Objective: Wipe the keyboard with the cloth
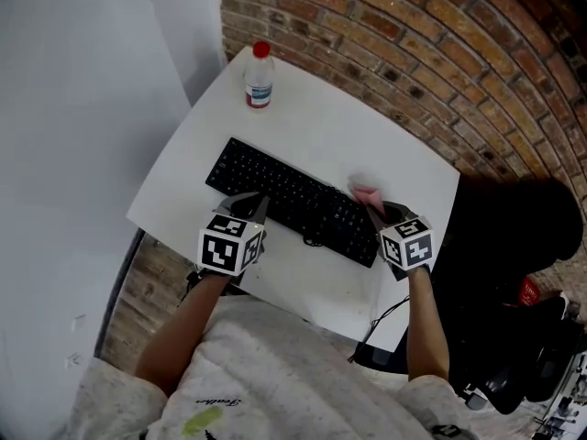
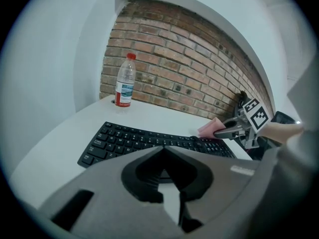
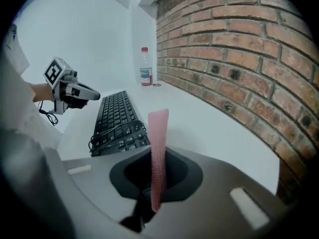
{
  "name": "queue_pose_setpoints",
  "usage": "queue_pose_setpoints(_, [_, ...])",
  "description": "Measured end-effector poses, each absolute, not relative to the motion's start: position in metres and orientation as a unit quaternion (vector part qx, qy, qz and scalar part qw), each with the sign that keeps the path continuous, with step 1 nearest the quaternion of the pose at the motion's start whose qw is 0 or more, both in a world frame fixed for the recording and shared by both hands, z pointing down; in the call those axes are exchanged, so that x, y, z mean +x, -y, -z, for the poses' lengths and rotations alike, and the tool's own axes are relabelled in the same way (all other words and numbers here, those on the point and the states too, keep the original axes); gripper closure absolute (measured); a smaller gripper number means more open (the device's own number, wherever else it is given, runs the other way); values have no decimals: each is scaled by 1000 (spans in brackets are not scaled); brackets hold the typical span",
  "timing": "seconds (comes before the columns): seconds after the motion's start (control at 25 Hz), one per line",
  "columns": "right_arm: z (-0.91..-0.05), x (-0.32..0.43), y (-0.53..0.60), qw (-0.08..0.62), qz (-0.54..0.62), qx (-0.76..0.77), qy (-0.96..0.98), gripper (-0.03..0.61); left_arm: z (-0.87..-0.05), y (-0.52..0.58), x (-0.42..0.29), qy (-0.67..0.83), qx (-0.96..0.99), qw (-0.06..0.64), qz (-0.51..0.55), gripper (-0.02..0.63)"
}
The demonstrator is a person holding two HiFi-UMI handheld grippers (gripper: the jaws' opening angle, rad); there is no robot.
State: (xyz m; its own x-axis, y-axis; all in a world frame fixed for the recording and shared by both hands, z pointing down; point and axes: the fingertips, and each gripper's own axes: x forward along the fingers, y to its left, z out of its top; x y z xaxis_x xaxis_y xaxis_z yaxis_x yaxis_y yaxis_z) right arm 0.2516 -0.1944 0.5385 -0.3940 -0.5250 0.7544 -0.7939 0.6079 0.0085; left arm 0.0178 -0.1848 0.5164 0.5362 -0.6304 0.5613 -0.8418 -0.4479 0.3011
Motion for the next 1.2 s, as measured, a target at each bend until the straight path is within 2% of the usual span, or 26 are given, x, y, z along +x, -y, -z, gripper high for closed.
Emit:
queue_pose_setpoints(0.36, [-538,219,207,358,-212,402,816,555,-518,193,-4,444,828,289,-183,617])
queue_pose_setpoints(1.2, [-534,144,235,391,-184,370,822,555,-520,209,-67,458,820,302,-164,617])
